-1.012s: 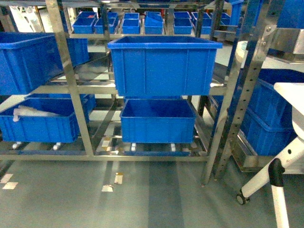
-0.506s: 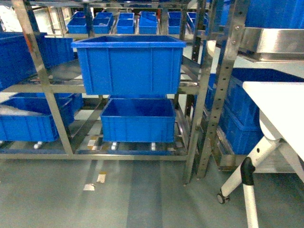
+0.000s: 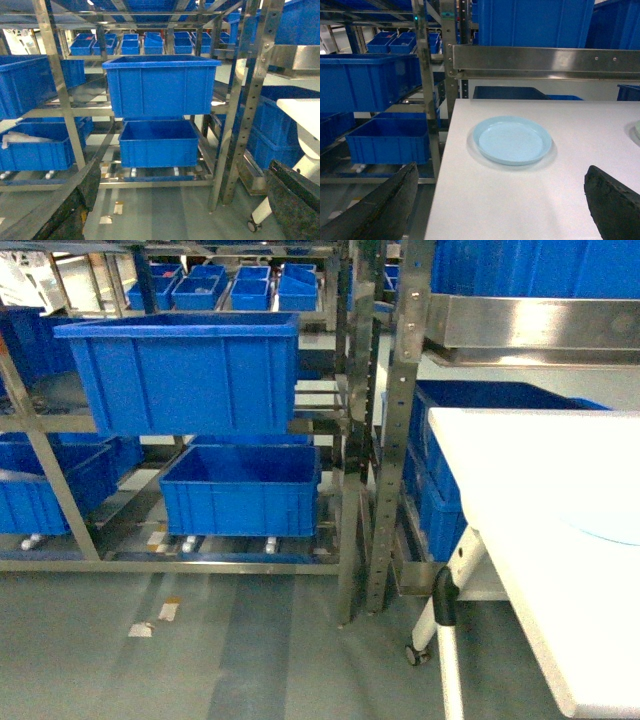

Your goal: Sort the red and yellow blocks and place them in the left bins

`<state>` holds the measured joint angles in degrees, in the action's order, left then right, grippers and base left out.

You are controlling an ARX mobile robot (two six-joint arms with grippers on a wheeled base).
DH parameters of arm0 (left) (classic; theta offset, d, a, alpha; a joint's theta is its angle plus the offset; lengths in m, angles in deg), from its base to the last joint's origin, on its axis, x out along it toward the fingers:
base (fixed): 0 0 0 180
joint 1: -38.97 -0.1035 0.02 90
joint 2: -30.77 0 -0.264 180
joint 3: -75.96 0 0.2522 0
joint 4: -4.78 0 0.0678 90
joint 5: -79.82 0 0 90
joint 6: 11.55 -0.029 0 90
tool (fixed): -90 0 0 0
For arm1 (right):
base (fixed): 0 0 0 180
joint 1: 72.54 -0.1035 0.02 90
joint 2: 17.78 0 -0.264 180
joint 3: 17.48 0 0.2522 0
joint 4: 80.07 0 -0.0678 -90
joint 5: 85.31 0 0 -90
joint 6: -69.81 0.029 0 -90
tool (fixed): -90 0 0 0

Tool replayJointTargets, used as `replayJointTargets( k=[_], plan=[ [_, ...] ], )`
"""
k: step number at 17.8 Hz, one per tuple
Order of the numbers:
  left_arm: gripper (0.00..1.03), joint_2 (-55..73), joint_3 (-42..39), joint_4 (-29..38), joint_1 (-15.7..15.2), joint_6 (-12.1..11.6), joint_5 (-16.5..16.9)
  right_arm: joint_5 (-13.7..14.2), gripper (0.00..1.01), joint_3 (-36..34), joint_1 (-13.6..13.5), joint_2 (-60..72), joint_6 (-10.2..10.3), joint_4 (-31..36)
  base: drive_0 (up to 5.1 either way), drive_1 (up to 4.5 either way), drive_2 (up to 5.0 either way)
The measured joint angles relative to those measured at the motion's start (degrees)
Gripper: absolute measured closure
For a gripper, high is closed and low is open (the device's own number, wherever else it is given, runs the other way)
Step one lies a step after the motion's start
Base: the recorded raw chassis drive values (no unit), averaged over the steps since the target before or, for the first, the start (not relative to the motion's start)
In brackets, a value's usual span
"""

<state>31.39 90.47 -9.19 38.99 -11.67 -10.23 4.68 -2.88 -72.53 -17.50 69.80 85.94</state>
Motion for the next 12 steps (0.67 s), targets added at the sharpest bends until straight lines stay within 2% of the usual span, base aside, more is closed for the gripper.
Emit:
replayJointTargets(
  k=[12],
  plan=[
    [0.05, 0.0, 0.0, -0.02, 0.0, 0.02, 0.02, 0.0, 0.03, 0.0, 0.0, 0.0, 0.0, -0.07, 4.8, -1.63, -3.3]
  ],
)
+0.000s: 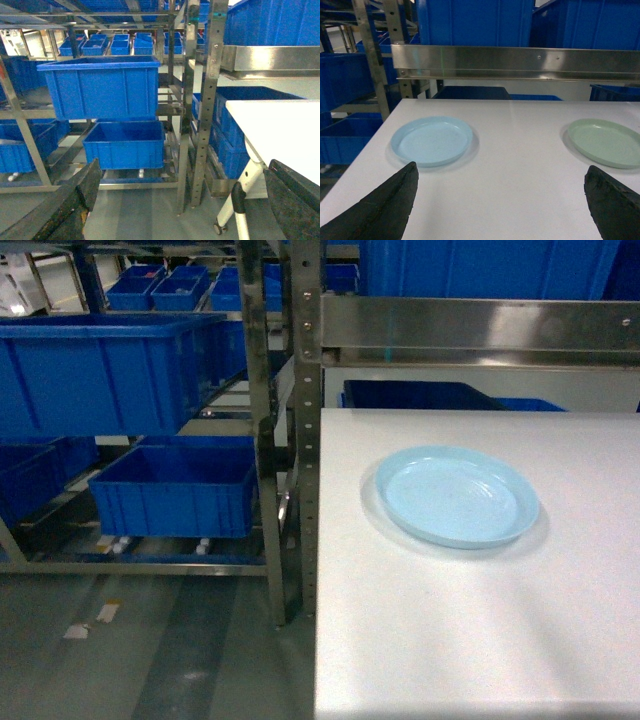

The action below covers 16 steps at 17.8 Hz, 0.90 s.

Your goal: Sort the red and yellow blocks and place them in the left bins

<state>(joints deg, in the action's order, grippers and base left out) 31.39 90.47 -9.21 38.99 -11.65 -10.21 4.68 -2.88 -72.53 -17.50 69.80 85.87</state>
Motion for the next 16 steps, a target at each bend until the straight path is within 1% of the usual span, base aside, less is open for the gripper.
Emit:
replayJointTargets(
  k=[16],
  plan=[
    [0.05, 0.0, 0.0, -0.09, 0.0, -0.02, -0.02, 0.0, 0.03, 0.0, 0.0, 0.0, 0.0, 0.0, 4.8, -1.25, -3.5]
  ],
)
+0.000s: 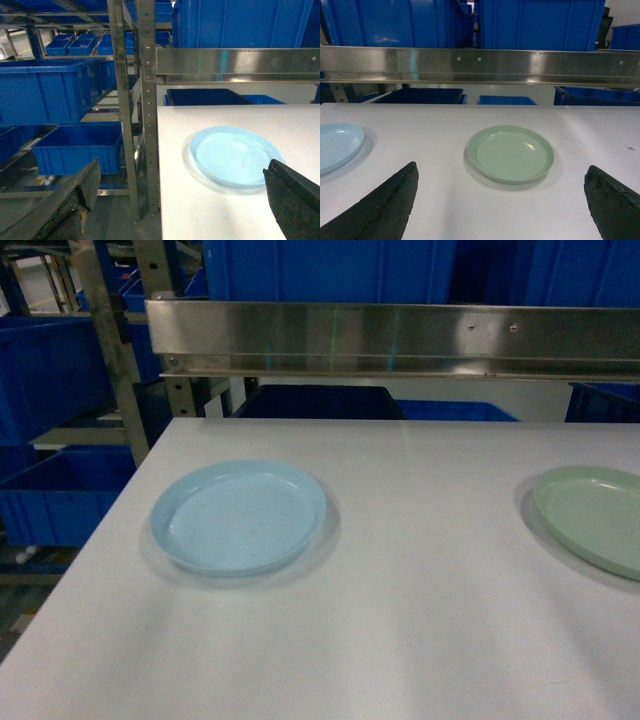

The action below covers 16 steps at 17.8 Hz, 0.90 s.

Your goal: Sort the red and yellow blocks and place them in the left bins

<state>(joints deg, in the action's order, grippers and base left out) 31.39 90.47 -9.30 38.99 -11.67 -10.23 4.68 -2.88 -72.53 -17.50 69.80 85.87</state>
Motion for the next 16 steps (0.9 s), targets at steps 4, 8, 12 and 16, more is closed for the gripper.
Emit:
replayJointTargets(
  k=[4, 8, 12, 16],
  plan=[
    [0.05, 0.0, 0.0, -0.07, -0.04, 0.0, 0.24, 0.2, 0.03, 0.0, 0.0, 0.0, 0.0, -0.02, 0.9, 0.34, -1.5],
    [0.05, 0.0, 0.0, 0.0, -0.04, 0.0, 0.02, 0.04, 0.03, 0.0, 0.0, 0.0, 0.0, 0.07, 0.0, 0.0, 0.0],
    [0.05, 0.0, 0.0, 0.22, -0.04, 0.0, 0.04, 0.04, 0.03, 0.0, 0.0, 0.0, 0.0, 0.24, -0.1, 3.02, -3.1],
    [0.05, 0.0, 0.0, -0.13, -0.04, 0.02, -0.07, 0.04, 0.03, 0.0, 0.0, 0.0, 0.0, -0.2, 0.0, 2.04, -2.1]
  ],
)
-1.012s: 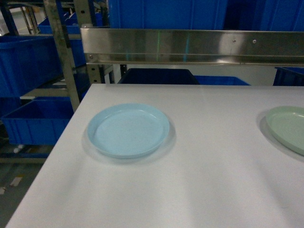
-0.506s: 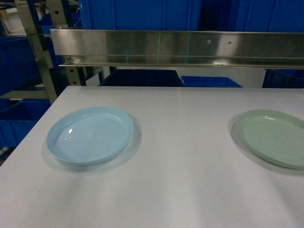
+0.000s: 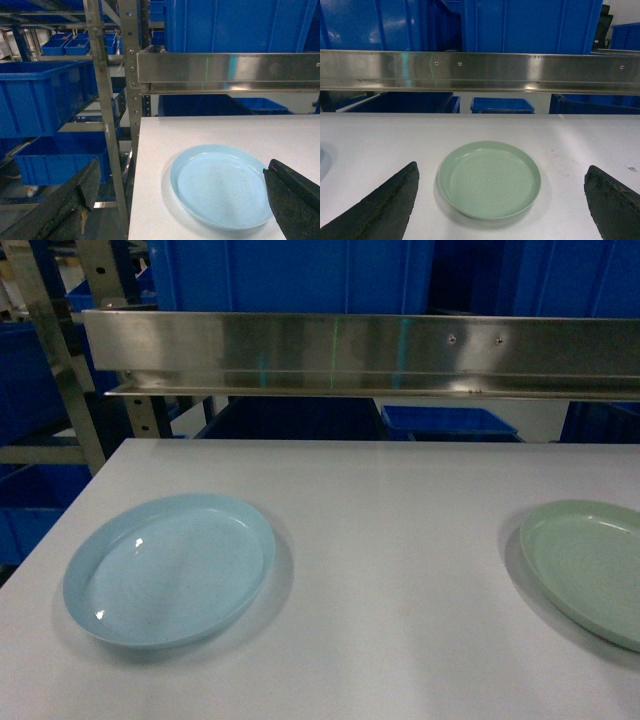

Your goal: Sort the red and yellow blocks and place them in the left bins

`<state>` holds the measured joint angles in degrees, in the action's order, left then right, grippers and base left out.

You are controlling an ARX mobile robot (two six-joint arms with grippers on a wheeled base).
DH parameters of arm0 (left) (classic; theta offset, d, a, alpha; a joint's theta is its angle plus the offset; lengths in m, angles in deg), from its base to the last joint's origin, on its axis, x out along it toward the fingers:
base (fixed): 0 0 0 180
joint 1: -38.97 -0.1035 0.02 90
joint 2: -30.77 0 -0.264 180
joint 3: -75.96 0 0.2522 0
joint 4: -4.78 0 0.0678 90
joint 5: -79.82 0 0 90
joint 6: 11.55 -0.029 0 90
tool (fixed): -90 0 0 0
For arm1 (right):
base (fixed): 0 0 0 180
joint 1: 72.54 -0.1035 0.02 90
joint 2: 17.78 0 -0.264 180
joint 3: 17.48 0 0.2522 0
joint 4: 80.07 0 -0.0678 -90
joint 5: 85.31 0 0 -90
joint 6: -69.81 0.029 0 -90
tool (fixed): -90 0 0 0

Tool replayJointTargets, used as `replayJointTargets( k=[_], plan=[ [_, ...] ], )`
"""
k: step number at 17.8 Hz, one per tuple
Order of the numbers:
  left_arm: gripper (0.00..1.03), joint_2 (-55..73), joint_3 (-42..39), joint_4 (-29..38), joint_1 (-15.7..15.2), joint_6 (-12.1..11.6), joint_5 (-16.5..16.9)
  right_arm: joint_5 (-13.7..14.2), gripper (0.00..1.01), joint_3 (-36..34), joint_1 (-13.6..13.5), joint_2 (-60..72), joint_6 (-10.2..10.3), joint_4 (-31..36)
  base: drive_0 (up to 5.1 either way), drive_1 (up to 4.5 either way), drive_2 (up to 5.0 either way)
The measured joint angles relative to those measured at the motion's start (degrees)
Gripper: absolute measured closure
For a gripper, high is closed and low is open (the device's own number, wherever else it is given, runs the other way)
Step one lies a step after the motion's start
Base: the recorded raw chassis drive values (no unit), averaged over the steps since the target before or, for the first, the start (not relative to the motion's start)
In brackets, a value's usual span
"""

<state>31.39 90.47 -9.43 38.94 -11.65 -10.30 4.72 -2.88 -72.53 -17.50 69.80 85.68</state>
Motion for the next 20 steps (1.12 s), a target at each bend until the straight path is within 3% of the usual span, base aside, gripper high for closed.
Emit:
replayJointTargets(
  k=[20],
  plan=[
    [0.05, 0.0, 0.0, 0.17, 0.0, -0.02, 0.07, 0.0, 0.03, 0.0, 0.0, 0.0, 0.0, 0.26, 0.0, 0.0, 0.0]
  ],
)
